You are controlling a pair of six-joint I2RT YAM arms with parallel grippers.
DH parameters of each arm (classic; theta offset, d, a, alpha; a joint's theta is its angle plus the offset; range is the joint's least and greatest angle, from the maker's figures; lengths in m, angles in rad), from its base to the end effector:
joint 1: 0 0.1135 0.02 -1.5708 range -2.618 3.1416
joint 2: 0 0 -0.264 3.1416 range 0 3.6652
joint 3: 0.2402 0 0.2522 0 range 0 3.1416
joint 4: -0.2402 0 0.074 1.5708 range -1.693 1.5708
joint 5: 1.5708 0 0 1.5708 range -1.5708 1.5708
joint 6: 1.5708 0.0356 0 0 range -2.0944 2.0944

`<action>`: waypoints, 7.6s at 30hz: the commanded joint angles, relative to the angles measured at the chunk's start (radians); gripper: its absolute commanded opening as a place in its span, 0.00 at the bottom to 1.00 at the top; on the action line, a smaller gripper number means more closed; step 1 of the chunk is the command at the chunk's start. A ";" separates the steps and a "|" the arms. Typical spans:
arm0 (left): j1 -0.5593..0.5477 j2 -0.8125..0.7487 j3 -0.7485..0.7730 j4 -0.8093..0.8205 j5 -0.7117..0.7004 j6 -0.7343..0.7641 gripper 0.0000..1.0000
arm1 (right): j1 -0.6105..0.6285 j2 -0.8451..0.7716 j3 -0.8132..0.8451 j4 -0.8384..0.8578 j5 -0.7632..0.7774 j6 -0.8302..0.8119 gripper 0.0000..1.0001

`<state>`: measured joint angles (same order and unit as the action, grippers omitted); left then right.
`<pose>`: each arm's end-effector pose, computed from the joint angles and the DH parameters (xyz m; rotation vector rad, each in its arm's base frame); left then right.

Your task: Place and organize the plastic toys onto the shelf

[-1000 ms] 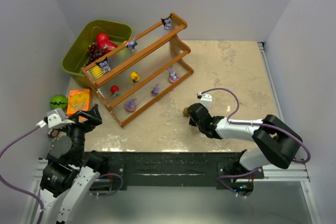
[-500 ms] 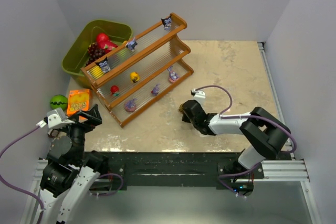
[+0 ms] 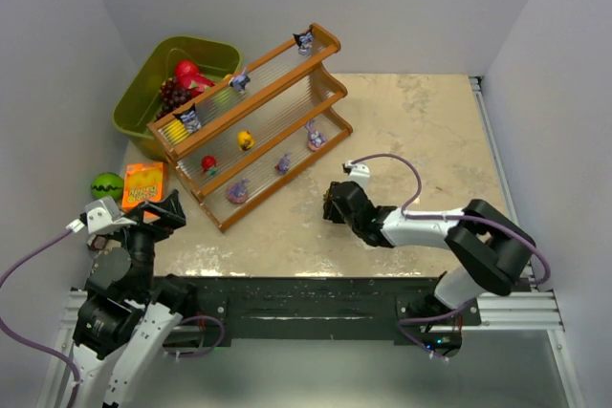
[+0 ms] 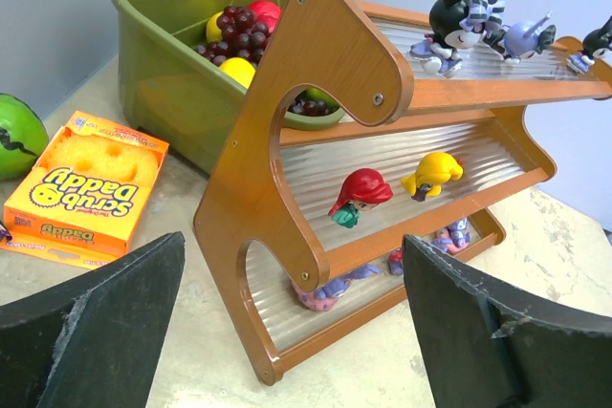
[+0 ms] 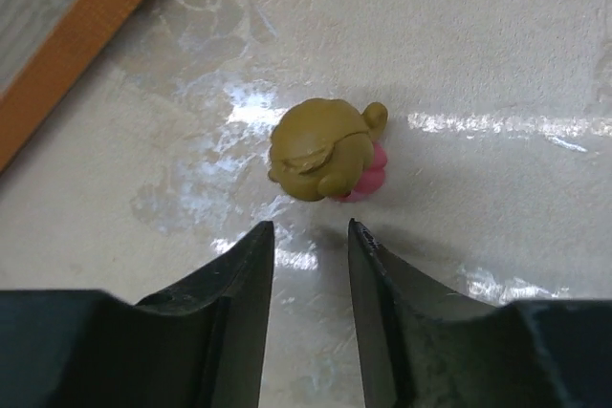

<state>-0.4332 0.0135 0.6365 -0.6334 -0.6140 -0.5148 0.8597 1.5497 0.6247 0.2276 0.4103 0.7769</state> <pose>0.0295 0.0089 0.3076 -0.5358 1.4918 -0.2566 0.2010 0.2116 0.1494 0.1239 2.2330 0.4419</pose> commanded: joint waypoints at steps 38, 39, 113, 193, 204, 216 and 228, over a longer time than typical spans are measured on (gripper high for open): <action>0.004 -0.058 -0.003 0.028 -0.013 -0.014 1.00 | 0.016 0.053 0.073 0.170 0.206 -0.321 0.57; 0.004 -0.058 -0.003 0.029 -0.013 -0.014 1.00 | 0.016 0.059 0.075 0.173 0.206 -0.321 0.57; 0.004 -0.067 -0.001 0.029 -0.016 -0.014 1.00 | -0.048 0.397 1.006 -0.103 0.018 -0.559 0.06; 0.004 -0.095 -0.003 0.024 -0.021 -0.022 0.99 | -0.131 -0.258 0.192 -0.209 0.341 -0.139 0.65; 0.004 -0.093 -0.006 0.035 -0.001 -0.008 1.00 | -0.214 -0.390 0.026 -0.608 0.576 0.234 0.92; 0.004 -0.092 -0.009 0.043 0.014 -0.001 1.00 | -0.214 -0.407 -0.031 -0.884 0.546 0.731 0.94; 0.004 -0.106 -0.011 0.041 0.010 -0.002 1.00 | -0.214 -0.362 -0.089 -0.812 0.392 0.841 0.82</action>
<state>-0.4332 0.0135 0.6296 -0.6296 -0.6052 -0.5144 0.6476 1.1893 0.5621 -0.6090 0.8131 1.5349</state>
